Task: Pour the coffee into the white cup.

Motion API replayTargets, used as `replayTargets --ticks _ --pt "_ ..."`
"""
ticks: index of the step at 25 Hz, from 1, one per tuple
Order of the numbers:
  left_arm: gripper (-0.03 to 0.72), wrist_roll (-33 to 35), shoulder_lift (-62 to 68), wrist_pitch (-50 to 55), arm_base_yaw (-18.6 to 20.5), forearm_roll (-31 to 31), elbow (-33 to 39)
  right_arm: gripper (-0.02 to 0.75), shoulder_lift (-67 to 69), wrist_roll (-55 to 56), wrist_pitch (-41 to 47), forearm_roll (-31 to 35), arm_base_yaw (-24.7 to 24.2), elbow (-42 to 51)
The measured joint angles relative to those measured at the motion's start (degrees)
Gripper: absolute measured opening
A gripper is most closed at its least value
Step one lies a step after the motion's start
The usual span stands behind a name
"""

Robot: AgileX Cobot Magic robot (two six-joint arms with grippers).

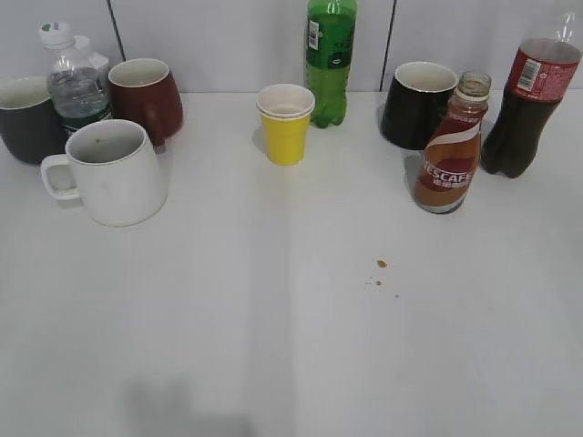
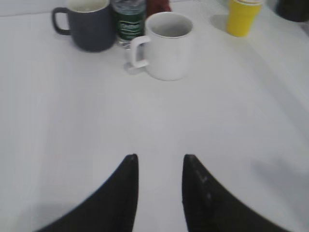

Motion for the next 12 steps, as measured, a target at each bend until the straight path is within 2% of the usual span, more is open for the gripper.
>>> replayTargets --ticks 5,12 --pt "0.238 0.0 0.0 -0.1 5.8 0.0 0.0 0.555 0.0 0.0 -0.1 0.0 -6.7 0.0" --pt "0.238 0.0 0.0 -0.1 9.8 0.0 0.0 0.555 0.0 0.0 -0.1 0.4 -14.0 0.0"
